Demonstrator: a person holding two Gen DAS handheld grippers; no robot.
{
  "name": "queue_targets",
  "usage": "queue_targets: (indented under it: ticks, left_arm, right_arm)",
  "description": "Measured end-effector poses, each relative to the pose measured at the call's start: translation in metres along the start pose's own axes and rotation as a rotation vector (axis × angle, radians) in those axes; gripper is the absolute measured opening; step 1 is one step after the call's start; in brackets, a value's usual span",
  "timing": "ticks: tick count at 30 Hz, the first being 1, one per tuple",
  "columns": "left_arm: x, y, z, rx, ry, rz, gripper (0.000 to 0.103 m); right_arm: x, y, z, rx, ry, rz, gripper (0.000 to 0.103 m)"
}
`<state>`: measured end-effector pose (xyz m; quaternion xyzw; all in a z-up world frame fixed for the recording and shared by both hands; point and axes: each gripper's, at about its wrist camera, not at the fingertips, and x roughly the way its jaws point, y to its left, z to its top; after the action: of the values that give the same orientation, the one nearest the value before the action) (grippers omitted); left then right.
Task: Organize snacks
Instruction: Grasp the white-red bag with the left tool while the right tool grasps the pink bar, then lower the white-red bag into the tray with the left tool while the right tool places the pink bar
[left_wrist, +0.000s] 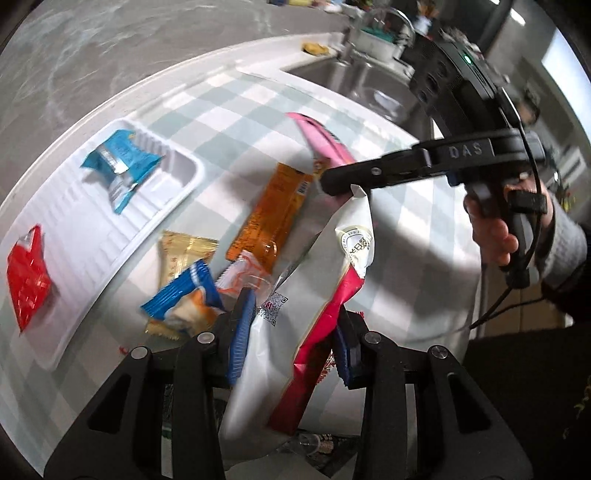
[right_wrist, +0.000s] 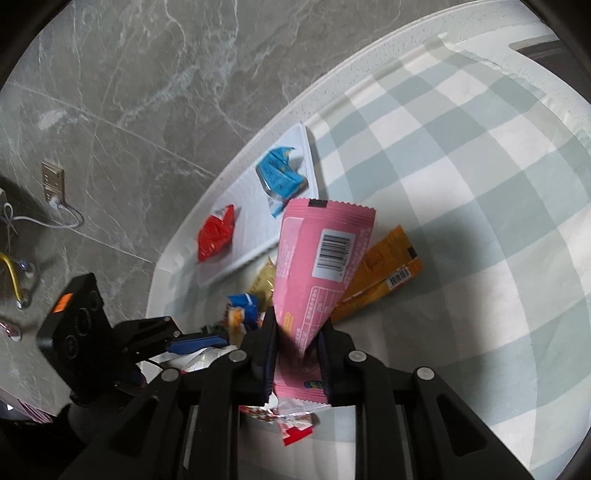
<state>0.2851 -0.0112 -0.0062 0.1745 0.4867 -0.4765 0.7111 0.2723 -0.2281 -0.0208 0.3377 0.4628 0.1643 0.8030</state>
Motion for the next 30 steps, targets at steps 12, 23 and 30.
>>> queue_targets:
  ticks: [12, 23, 30]
  left_arm:
    - [-0.045, 0.059, -0.008, -0.292, -0.116, -0.018, 0.036]
    - [-0.064, 0.133, -0.009, -0.562, -0.212, -0.01, 0.036]
    - [-0.065, 0.161, -0.001, -0.653, -0.258, -0.021, 0.036]
  right_arm:
    - [0.008, 0.024, 0.013, -0.033, 0.016, 0.028, 0.021]
    - [0.029, 0.047, 0.037, -0.084, 0.047, 0.034, 0.021]
    - [0.051, 0.067, 0.06, -0.128, 0.073, 0.033, 0.021]
